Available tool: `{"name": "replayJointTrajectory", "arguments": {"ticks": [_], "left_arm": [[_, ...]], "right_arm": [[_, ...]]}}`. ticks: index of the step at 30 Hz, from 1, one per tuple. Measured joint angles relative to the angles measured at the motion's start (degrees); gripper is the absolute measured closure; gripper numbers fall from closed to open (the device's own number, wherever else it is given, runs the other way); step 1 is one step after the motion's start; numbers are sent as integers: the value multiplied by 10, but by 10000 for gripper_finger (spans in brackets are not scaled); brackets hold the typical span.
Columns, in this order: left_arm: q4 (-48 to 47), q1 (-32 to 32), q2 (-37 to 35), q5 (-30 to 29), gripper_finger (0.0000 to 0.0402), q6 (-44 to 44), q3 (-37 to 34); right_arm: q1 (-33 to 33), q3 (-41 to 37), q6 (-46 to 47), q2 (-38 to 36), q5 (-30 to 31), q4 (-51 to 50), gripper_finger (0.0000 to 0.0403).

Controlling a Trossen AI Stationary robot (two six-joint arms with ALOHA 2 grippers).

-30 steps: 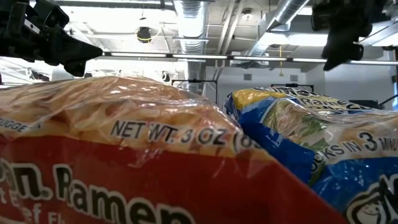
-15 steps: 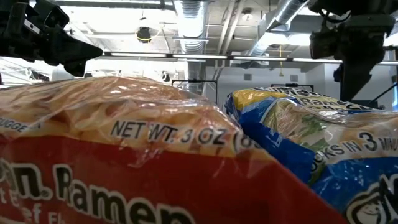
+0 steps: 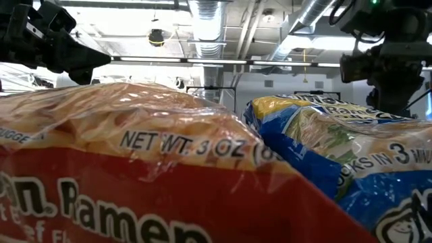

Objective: Sort Maruchan noodles
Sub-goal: Put the red noodle pack into the right white bin

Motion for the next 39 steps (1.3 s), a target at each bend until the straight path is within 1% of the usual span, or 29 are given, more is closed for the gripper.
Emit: {"name": "replayJointTrajectory", "arguments": {"ticks": [5,10,20,27,29,32,39], "left_arm": [[0,0,0,-1,401,0,0],[0,0,0,-23,401,1,0],[-2,0,0,-26,401,0,0],[-3,0,0,-26,401,1,0],[-3,0,0,-26,401,1,0],[-3,0,0,-27,401,1,0],[-3,0,0,-28,401,1,0]], "right_arm": [[0,-6,0,1,0,5,172],[0,-6,-1,4,-14,23,172],[5,-5,2,68,-16,39,172],[5,-5,-2,100,-31,60,177],[5,-5,-2,106,-31,60,189],[5,-4,-1,113,-31,62,219],[5,-5,7,113,-31,61,322]]}}
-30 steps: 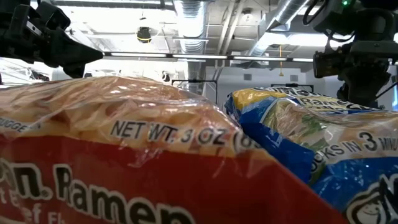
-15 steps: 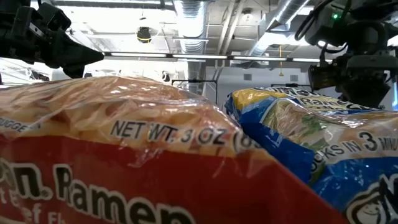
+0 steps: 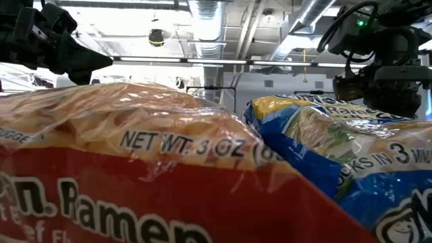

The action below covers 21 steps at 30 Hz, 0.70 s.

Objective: Sort Maruchan noodles
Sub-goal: Put the red noodle pack into the right white bin

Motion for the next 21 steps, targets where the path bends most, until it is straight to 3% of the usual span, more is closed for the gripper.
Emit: {"name": "replayJointTrajectory", "arguments": {"ticks": [6,21], "left_arm": [[0,0,0,0,401,0,0],[0,0,0,0,401,0,0]], "right_arm": [[0,0,0,0,0,1,393],[3,44,-17,0,13,-3,397]]}}
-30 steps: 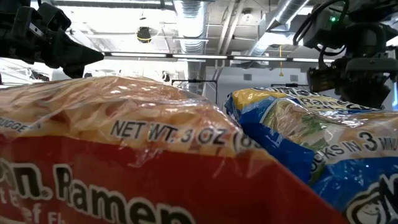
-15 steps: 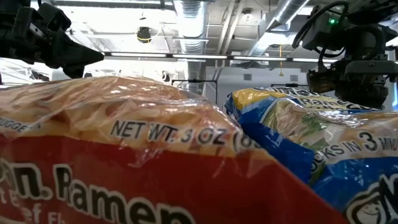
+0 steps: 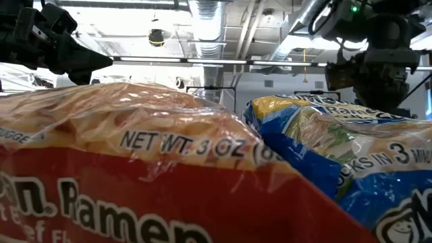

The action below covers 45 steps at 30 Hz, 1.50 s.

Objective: Sort Maruchan noodles
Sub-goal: Put the red noodle pack into the right white bin

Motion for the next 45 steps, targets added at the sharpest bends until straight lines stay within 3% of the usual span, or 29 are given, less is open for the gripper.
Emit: {"name": "replayJointTrajectory", "arguments": {"ticks": [14,27,36,45], "left_arm": [[0,0,0,0,401,0,0],[0,0,0,0,401,0,0],[0,0,0,0,401,0,0],[0,0,0,0,401,0,0]], "right_arm": [[43,90,-39,0,119,-63,398],[22,163,-90,0,203,-127,398],[-52,244,-193,0,259,-163,398],[-198,309,-338,0,277,-161,398]]}}
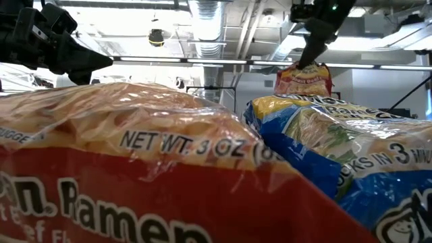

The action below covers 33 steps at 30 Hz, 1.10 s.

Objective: Sort Maruchan noodles
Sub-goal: Put the red noodle pack into the right white bin

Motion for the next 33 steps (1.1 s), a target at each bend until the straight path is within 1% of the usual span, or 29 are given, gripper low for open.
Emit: {"name": "replayJointTrajectory", "arguments": {"ticks": [5,9,12,16,21,28,33], "left_arm": [[0,0,0,-4,401,0,0],[1,0,0,-31,401,0,0],[9,0,0,-53,401,9,0],[23,0,0,-81,401,41,0],[48,0,0,-105,401,75,0],[72,0,0,-107,401,112,0],[72,0,0,-111,401,125,0]], "right_arm": [[-79,7,-82,0,0,34,398],[-138,7,-149,0,-4,64,398],[-182,7,-198,0,-27,90,398],[-230,7,-266,3,-65,141,398],[-268,7,-317,29,-109,191,398],[-285,7,-348,96,-108,191,398],[-288,7,-359,143,-108,193,398]]}}
